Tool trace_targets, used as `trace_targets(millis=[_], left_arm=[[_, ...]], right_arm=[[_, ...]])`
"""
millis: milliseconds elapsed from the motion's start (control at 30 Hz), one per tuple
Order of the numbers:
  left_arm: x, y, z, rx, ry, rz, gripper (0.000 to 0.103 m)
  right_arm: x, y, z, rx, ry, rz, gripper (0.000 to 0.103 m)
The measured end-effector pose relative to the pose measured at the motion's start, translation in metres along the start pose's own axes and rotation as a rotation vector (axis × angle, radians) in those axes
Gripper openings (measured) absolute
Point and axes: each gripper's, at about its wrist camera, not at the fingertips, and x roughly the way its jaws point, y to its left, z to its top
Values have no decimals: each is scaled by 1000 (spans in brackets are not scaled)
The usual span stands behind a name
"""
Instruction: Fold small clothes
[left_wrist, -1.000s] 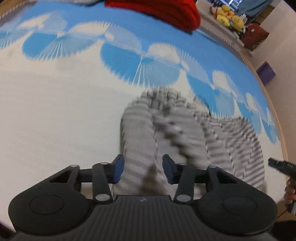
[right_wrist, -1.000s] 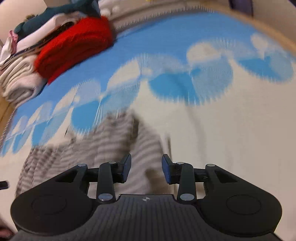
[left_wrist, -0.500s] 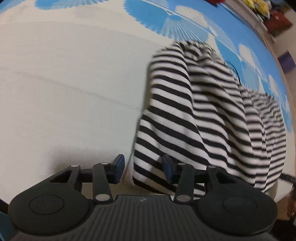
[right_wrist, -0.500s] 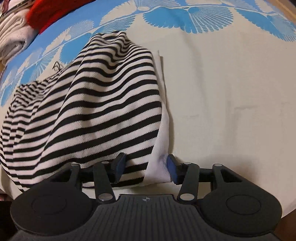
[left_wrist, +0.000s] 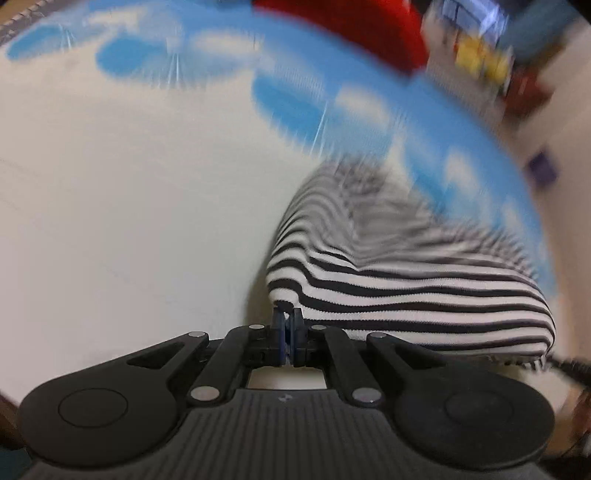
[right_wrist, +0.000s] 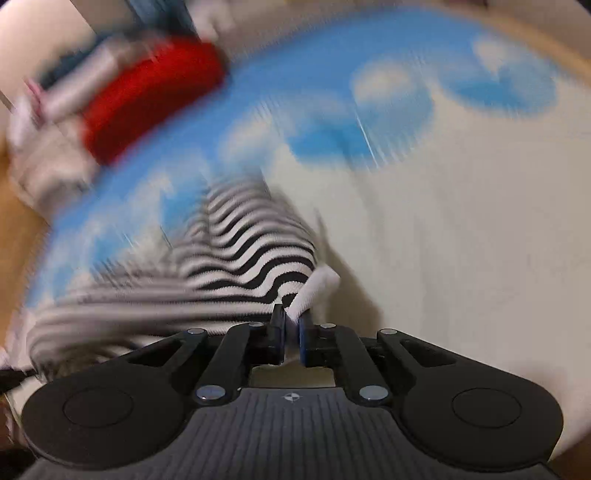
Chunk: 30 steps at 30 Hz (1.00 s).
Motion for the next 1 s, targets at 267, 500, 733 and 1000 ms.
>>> trace_targets(millis=[267,500,733,1000], left_arm=[[-11,8,-13,-28,20,-16,2],[32,-27,-39,214,255,118,4],[-17,-37,-18,154,-66,-4,44],[42,-114,-33,486,167,-24,45]], right_arm=[[-13,-4,-7,-11,9,-38,4],[24,0,-22,-114,216,-183,4],[-14,15,-9,-156,-50,-196,22],[45,52,-29,-391,166,-106,23]])
